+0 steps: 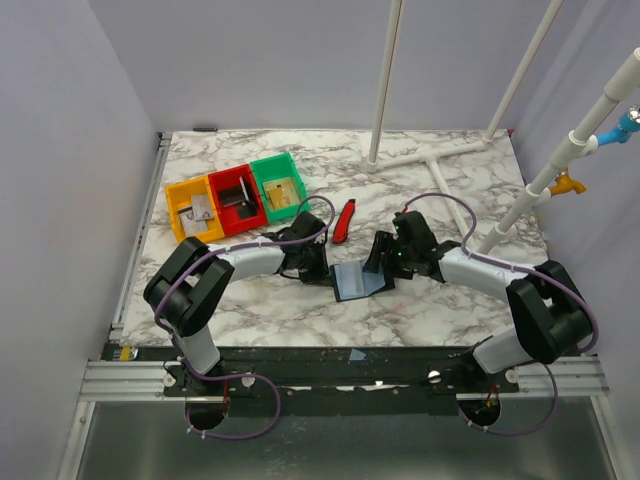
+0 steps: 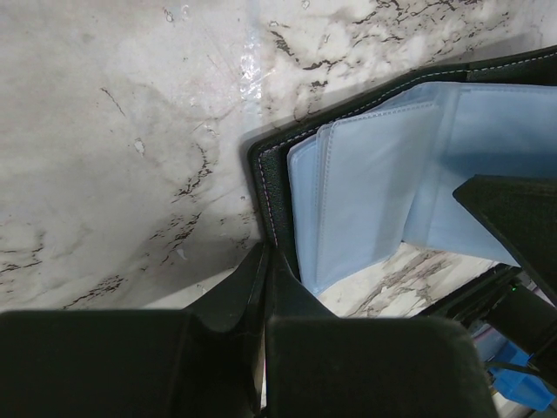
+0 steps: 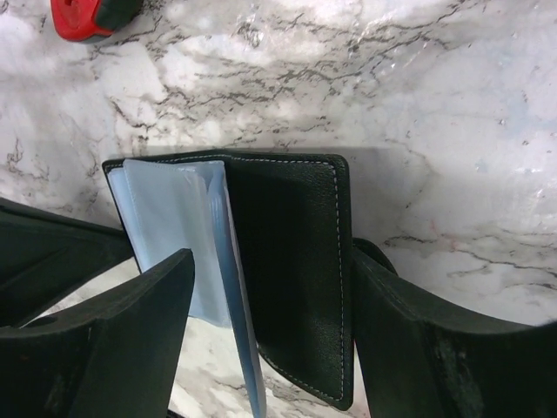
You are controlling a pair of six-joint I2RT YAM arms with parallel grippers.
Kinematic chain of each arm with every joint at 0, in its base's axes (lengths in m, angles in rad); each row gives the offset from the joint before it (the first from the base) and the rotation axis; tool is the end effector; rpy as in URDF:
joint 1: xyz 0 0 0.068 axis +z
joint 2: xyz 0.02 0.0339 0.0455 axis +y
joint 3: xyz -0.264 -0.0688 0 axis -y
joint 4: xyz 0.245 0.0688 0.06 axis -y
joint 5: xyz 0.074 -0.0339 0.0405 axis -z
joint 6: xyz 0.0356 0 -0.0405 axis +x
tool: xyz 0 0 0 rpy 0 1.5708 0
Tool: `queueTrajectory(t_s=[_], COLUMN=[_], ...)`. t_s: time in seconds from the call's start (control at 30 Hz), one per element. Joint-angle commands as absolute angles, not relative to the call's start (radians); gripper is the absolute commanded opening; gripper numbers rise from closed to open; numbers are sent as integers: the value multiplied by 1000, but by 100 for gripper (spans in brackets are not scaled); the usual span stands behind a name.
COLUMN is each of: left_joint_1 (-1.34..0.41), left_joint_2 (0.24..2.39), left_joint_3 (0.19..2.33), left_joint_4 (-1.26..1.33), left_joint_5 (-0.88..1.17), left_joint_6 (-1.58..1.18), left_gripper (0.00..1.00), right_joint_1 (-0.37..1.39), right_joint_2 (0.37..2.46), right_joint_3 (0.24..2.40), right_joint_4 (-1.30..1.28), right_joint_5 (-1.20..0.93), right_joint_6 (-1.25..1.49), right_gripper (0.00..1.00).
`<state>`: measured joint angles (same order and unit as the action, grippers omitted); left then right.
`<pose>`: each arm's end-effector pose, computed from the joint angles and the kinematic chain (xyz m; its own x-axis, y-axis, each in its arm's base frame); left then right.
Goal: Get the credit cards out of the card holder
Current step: Close the card holder at the center of the board.
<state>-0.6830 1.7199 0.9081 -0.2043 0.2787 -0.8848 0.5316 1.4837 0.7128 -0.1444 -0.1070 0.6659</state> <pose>0.2485 -0.2148 0.1461 -0.9742 -0.1665 -0.1527 -0.0547 0.8296 -0.5557 0.2405 0.1459 0.1621 -0.8834 0.1931 -0.4270 -0.0183 0.8963 0.4431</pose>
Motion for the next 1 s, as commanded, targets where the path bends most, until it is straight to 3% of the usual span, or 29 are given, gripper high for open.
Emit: queueTrajectory(t_s=[0.0, 0.37, 0.97], left_joint_1=[-695, -696, -694], left_joint_2=[1735, 1737, 1671], left_joint_3=[937, 942, 936], left_joint_4=[-195, -195, -251], left_joint_5=[288, 291, 239], left_joint_6=[-882, -875, -844], left_gripper=[0, 0, 0], right_joint_1=[559, 584, 642], right_joint_2=[1444, 1362, 1438], right_joint_3=[720, 764, 832], right_joint_4=[-182, -194, -127], right_joint_5=[-160, -254, -333], right_joint_6=[683, 735, 791], right_gripper=[73, 76, 76])
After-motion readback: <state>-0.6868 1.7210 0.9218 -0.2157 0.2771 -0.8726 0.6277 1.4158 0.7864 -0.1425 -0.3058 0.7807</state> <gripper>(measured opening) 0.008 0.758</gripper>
